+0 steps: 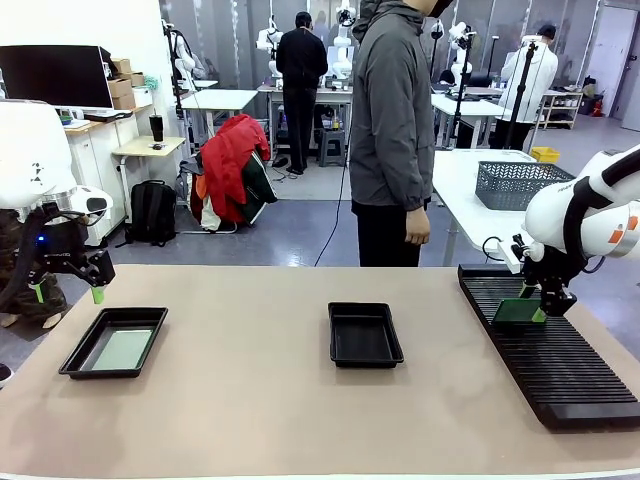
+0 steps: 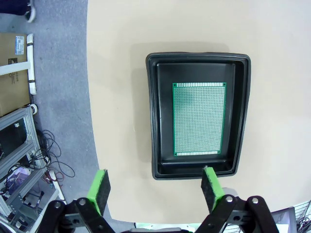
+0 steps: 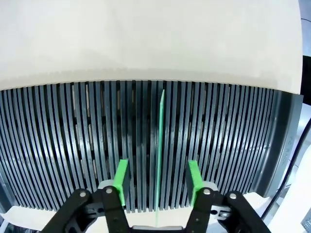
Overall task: Inspect and transfer BCBs to ESD trays.
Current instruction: Pick up the Blank PCB from the PCB Rack and place it in the right ESD tray.
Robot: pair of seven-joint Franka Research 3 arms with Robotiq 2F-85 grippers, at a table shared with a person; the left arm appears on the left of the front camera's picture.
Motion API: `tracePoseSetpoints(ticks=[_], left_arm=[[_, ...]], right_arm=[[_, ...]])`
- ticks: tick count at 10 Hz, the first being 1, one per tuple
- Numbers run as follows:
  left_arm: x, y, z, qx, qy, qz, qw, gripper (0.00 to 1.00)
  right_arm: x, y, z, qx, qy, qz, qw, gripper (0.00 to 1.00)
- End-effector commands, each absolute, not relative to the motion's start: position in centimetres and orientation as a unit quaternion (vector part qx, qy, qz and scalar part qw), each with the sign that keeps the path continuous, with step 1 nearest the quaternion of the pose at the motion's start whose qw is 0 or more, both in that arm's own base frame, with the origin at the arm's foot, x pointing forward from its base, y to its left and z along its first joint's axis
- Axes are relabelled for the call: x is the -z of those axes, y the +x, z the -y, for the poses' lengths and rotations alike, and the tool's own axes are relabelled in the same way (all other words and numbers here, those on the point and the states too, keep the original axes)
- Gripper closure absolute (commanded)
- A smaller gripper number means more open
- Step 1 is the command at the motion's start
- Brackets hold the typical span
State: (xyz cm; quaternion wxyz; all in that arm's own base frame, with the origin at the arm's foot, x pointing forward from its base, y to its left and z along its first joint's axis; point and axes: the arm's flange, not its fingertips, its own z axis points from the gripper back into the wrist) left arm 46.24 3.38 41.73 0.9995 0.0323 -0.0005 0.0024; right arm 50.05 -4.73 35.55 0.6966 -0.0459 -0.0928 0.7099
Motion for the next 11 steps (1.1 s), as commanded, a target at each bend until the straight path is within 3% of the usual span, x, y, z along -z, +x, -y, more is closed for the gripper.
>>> tracePoseSetpoints(ticks=[1, 11], left_arm=[[-41.67, 46.27, -3.46, -0.004, 0.033, 0.000, 0.999, 0.00], [-41.67, 46.27, -3.46, -0.004, 0.033, 0.000, 0.999, 0.00]], right_arm=[[-35.53, 50.23, 4.71, -0.708, -0.053, 0.094, 0.698, 0.45], [-35.62, 50.81, 4.56, -0.710, -0.043, 0.085, 0.697, 0.81]])
